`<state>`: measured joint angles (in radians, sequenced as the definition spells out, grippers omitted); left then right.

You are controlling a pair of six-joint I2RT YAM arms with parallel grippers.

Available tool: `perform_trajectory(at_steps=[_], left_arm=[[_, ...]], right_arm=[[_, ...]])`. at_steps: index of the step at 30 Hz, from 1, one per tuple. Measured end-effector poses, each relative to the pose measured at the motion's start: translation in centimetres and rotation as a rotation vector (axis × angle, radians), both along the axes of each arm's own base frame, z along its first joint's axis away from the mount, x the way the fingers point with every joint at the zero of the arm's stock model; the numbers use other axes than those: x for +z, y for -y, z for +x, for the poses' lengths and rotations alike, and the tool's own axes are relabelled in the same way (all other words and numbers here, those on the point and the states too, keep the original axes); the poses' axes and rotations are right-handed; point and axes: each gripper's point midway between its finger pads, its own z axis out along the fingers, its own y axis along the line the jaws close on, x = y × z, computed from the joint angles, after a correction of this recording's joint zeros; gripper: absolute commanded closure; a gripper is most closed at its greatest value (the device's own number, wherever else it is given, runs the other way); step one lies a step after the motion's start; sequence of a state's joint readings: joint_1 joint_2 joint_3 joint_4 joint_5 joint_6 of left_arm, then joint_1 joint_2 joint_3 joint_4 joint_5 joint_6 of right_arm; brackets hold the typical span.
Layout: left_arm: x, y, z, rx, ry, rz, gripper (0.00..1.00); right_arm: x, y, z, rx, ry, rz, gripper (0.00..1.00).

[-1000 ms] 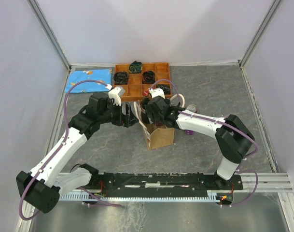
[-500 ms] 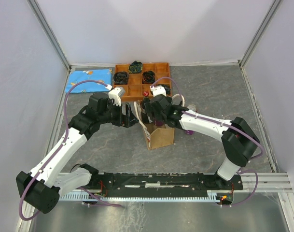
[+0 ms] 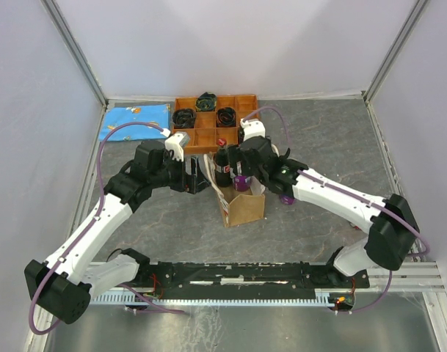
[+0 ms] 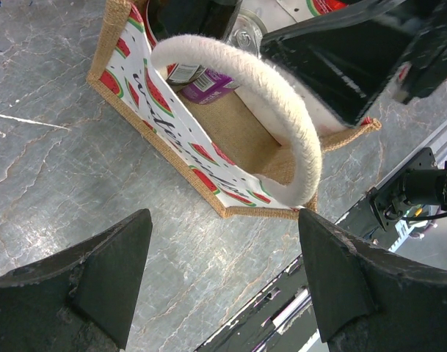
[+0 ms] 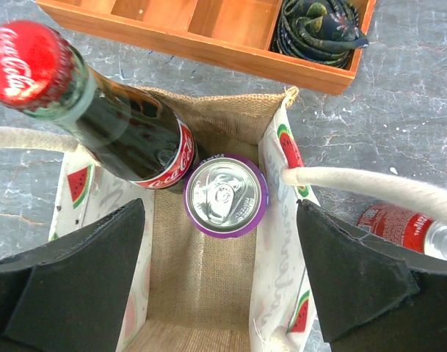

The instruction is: Place the beverage into the canvas bag

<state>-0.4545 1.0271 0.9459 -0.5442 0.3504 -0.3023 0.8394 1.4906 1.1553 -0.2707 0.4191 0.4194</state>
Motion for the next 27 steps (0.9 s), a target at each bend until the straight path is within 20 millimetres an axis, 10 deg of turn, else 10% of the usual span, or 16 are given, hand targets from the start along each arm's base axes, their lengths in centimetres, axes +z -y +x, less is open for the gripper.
perform_trajectory(at_steps=[6,10,16,20,27], left_arm=[[-0.1,0.0,-0.1,0.0,-0.002,0.001,0.14],[0.0,-0.1,-0.1,0.0,0.003,-0.002,0.14],[0.3,-0.1,-0.2,0.0,0.011,-0.005,0.14],[0.5,-0.1,-0.3,0.0,0.019,-0.009,0.14],[0.2,-0.4,-0.4,0.006,0.015,-0.007,0.14]], right_arm=[[4.7,0.2,0.4,-0.018,0.043,0.036,0.12],[11.8,2.1,2.6,-0.09,0.119,0.094,0.13],[18.1,12.6,7.1,-0.345,0.161,0.113,0.13],[14.2,17.9,8.9,-0.444,0.0,0.034,0.1],[0.1,18.8,6.5,-0.394,-0.46,-0.074,0.09]])
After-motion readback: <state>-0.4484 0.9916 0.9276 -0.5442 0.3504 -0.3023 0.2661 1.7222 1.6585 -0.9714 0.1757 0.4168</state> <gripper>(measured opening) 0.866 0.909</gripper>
